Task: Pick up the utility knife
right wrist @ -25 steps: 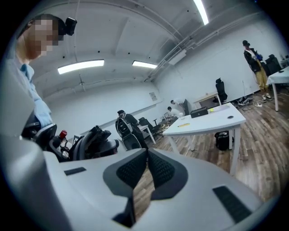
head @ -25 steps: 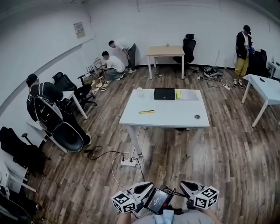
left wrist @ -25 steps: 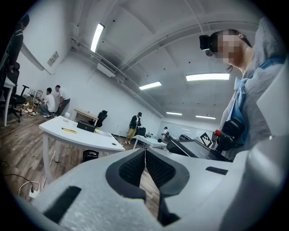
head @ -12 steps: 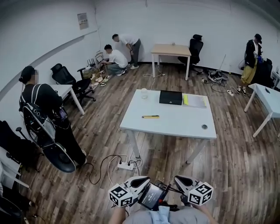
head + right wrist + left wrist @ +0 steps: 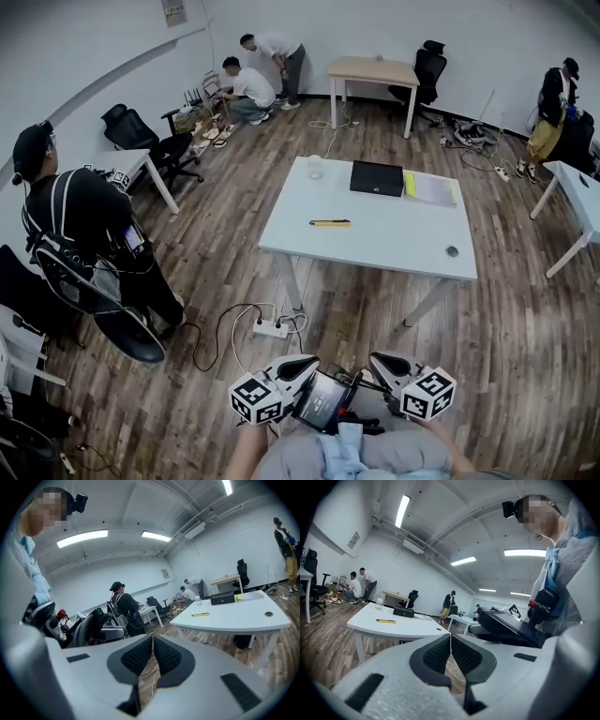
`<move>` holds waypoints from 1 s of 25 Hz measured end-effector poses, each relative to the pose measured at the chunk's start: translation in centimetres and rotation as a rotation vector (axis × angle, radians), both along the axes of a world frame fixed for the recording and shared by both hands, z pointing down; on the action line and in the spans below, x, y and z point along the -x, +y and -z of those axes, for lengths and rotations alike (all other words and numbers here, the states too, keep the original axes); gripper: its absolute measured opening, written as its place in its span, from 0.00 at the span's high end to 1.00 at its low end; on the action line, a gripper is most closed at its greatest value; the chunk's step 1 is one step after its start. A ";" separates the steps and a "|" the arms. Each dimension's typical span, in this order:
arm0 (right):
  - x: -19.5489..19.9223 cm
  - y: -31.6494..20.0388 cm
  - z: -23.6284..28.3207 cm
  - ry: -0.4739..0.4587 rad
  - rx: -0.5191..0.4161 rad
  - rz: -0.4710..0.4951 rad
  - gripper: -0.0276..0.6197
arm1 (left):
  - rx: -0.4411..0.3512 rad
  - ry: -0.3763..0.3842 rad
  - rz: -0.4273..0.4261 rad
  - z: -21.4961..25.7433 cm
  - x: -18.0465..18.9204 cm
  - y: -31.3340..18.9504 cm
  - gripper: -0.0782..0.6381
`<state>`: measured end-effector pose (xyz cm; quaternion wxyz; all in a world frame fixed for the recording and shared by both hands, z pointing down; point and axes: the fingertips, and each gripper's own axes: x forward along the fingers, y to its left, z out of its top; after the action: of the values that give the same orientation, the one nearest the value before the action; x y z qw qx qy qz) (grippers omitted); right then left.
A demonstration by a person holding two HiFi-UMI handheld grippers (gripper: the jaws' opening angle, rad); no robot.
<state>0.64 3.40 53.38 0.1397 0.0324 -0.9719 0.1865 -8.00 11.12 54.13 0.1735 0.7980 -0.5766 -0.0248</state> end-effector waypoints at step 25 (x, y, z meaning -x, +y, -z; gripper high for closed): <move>10.9 -18.4 -0.3 0.045 -0.025 0.079 0.91 | 0.130 -0.077 -0.073 -1.0 9.3 -19.0 0.86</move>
<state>-10.22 -15.05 53.65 0.1684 0.0001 -0.9714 0.1677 -17.29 -7.85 55.09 0.2034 0.8060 -0.5536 0.0496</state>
